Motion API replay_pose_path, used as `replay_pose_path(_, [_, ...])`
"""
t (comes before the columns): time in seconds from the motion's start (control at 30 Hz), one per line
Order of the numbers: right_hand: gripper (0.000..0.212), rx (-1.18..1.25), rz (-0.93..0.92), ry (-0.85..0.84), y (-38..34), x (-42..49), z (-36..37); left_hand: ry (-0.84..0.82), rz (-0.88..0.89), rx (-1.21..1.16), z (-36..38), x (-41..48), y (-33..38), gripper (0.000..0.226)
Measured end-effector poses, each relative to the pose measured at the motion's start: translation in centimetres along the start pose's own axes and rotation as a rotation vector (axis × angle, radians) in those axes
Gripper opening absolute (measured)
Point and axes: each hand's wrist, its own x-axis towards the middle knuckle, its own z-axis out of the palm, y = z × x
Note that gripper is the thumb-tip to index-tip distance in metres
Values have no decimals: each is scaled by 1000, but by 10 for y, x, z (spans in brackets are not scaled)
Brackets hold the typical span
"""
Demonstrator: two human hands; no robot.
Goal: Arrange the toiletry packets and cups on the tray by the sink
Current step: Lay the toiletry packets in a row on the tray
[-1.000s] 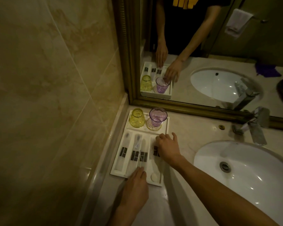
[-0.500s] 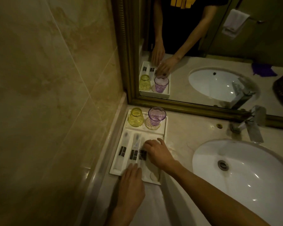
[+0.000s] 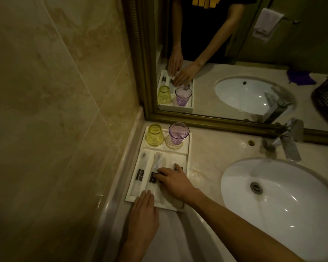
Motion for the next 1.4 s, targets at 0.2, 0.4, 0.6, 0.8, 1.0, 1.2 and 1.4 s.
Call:
replay_pose_path(0.2, [44,15,21,-9,-4,0,-5,-32,37,89,4,-9,-10,70])
replay_pose_path(0.4, [49,40,121,131,9,-11,-20,-28,88,59,0,-7,-4,69])
replay_pose_path(0.6, [45,18,320,69,52,-36,-32,-69,231,4,15,3,15,65])
replay_pose_path(0.8, [37,-32,330,47,49,-33,-30,-140,253,79,22,9,24,70])
replay_pose_path(1.0, [30,-85,338,38,47,-27,-32,-115,212,28,23,9,21,64])
replay_pose_path(1.2, [45,-46,327,51,38,-19,-36,-67,188,10,24,10,16,64])
replay_pose_path(1.4, [42,-28,323,-35,39,-12,-40,-45,182,-3,23,10,14,63])
